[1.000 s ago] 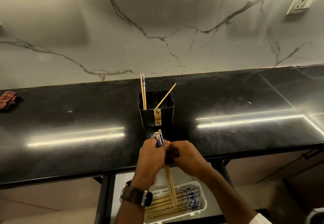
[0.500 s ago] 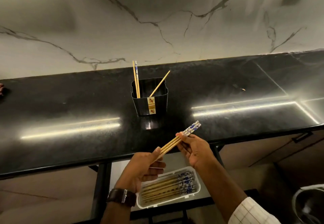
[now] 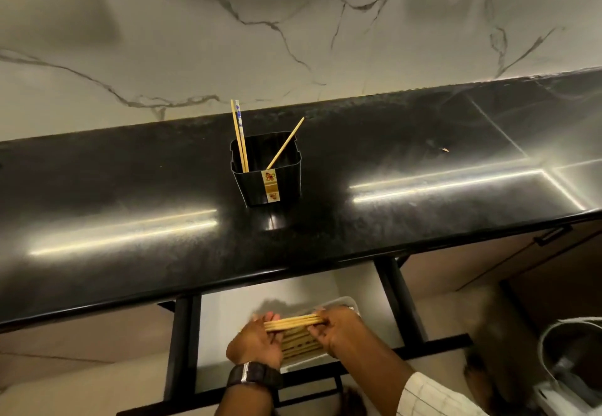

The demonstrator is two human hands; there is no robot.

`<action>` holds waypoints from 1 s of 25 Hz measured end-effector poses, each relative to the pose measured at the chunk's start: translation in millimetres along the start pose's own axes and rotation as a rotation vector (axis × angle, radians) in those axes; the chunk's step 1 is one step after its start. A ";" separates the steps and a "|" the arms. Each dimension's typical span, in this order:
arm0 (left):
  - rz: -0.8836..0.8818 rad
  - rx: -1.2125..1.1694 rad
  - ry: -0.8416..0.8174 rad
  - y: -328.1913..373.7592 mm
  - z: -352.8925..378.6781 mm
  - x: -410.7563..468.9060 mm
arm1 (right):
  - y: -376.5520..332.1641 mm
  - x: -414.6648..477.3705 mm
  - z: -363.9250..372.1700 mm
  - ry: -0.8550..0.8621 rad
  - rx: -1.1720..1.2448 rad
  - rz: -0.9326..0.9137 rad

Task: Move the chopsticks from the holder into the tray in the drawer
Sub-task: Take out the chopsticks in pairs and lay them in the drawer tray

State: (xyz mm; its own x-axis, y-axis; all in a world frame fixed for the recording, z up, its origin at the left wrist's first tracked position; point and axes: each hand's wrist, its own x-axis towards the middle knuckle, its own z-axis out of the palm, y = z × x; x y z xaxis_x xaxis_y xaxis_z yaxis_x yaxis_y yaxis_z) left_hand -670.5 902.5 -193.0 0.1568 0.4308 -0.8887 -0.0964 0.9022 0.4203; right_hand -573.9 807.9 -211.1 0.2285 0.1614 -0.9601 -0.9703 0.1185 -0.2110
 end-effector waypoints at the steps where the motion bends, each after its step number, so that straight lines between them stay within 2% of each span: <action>1: -0.020 -0.011 0.008 -1.5 -1.4 3.0 | -4.6 7.6 -1.5 0.028 0.011 -0.001; 8: -0.182 0.095 0.123 -16.1 4.1 22.8 | -10.5 21.0 -13.0 0.119 -0.010 0.101; 15: -0.406 0.139 0.115 -11.9 4.1 34.1 | -9.9 27.7 -17.8 0.171 -0.114 0.157; 22: -0.418 0.092 0.111 -0.7 8.0 29.1 | -23.3 24.6 -10.4 0.146 -0.178 0.132; 25: -0.375 0.065 0.171 4.3 16.2 20.4 | -29.8 19.2 -6.2 0.140 -0.134 0.147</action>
State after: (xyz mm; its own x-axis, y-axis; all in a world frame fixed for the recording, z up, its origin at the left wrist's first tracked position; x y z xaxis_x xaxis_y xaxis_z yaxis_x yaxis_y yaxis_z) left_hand -651.7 915.5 -206.4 0.0028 0.0675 -0.9977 -0.0009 0.9977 0.0675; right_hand -541.2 801.4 -224.4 0.0801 0.0292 -0.9964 -0.9963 -0.0289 -0.0810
